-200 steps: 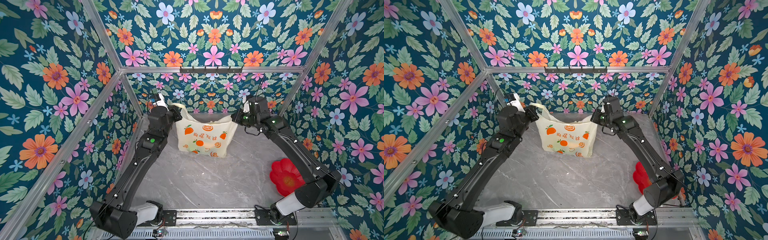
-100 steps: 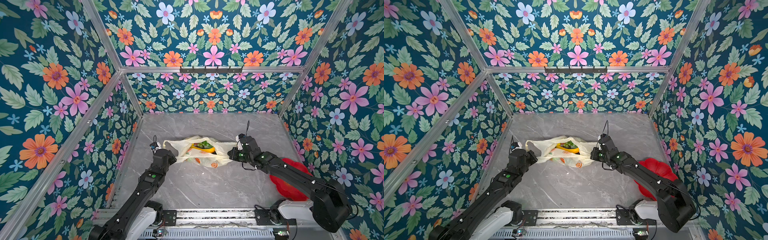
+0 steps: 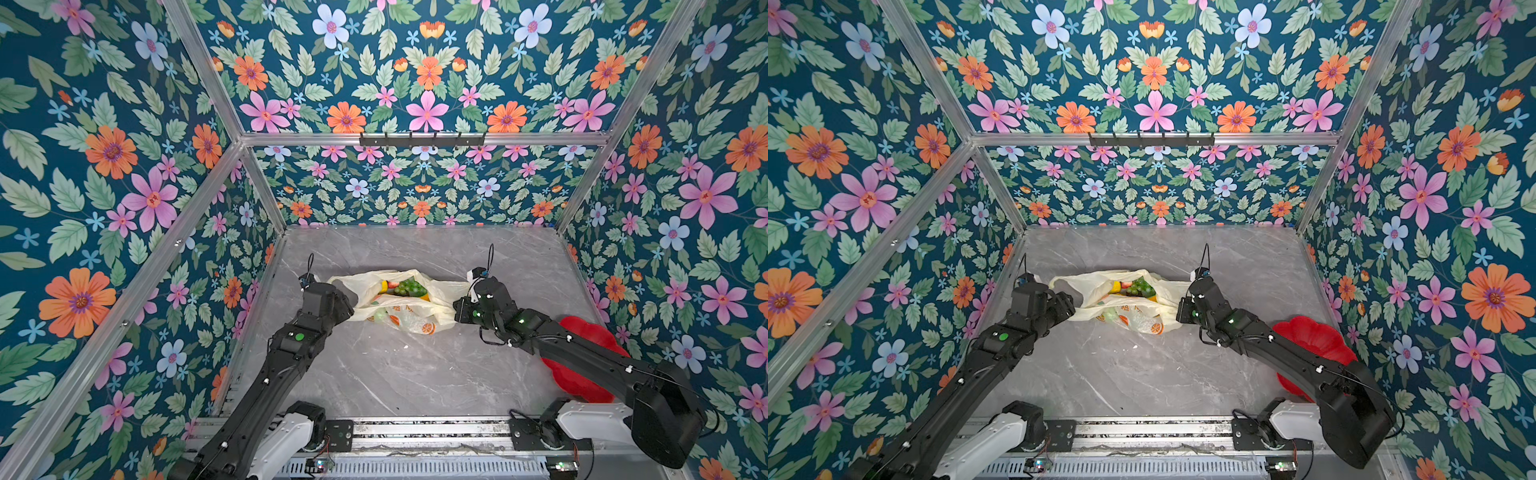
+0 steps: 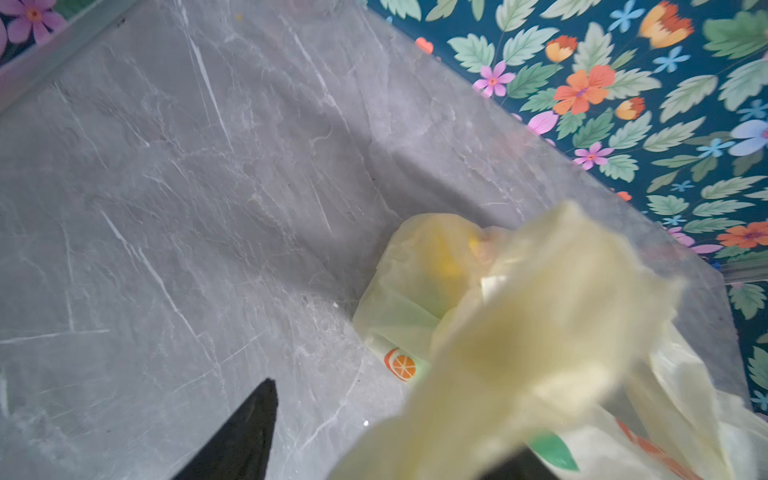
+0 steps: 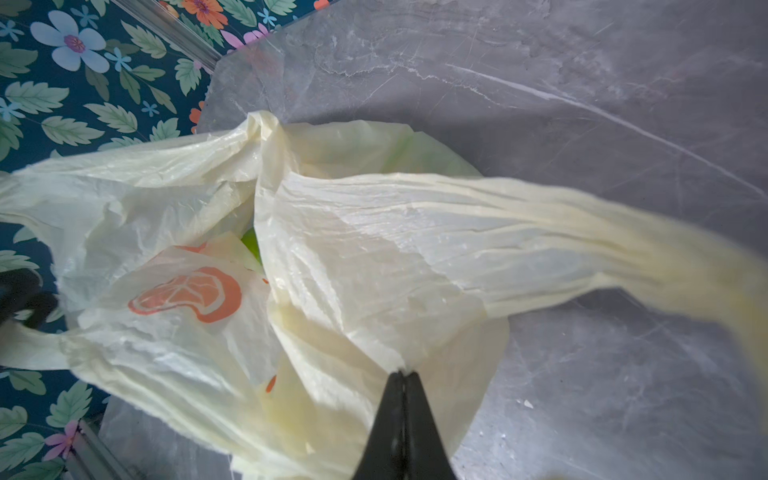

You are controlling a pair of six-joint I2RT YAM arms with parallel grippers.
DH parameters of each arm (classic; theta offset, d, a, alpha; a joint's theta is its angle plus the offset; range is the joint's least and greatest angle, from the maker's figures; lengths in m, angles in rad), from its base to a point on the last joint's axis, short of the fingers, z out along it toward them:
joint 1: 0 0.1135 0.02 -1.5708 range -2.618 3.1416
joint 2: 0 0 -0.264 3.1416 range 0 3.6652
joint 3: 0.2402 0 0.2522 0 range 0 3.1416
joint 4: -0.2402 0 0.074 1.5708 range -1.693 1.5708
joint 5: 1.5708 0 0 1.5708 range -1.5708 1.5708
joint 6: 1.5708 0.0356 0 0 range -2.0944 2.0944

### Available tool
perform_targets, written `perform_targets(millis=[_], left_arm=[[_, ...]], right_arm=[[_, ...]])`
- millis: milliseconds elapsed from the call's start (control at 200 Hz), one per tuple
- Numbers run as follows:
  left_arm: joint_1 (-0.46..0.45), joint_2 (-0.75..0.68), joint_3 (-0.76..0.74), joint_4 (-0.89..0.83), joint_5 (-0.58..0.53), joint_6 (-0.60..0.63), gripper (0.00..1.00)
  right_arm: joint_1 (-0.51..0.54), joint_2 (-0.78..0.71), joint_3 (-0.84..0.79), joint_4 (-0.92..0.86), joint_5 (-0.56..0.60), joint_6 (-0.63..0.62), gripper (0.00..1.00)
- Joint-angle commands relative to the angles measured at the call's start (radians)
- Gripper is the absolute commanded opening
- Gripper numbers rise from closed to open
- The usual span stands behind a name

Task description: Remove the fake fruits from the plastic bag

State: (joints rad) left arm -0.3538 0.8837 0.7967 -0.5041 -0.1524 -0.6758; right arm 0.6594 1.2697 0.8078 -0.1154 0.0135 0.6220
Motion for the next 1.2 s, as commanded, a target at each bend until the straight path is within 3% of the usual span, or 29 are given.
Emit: perform_targets(millis=[0, 175, 315, 475, 575, 855, 1195], left_arm=[[-0.025, -0.004, 0.094, -0.176, -0.061, 0.034, 0.79], [-0.059, 0.016, 0.246, -0.335, -0.152, 0.041, 0.86], [-0.096, 0.084, 0.454, -0.485, -0.211, 0.062, 0.83], [-0.454, 0.273, 0.696, -0.595, -0.429, -0.035, 0.81], [-0.550, 0.408, 0.735, -0.553, -0.424, -0.054, 0.80], [-0.547, 0.643, 0.674, -0.457, -0.472, -0.107, 0.83], [-0.444, 0.671, 0.467, -0.228, -0.379, -0.151, 0.86]], right_arm=[[0.003, 0.004, 0.007, -0.010, 0.019, -0.032, 0.00], [0.006, 0.001, 0.011, -0.013, 0.015, -0.046, 0.00], [0.014, -0.011, 0.010, -0.024, 0.029, -0.061, 0.00], [0.025, -0.028, 0.005, -0.032, 0.047, -0.069, 0.00], [0.035, -0.035, 0.003, -0.033, 0.054, -0.073, 0.00], [0.043, -0.083, -0.017, -0.041, 0.060, -0.089, 0.00], [0.049, -0.093, -0.040, -0.033, 0.049, -0.084, 0.00]])
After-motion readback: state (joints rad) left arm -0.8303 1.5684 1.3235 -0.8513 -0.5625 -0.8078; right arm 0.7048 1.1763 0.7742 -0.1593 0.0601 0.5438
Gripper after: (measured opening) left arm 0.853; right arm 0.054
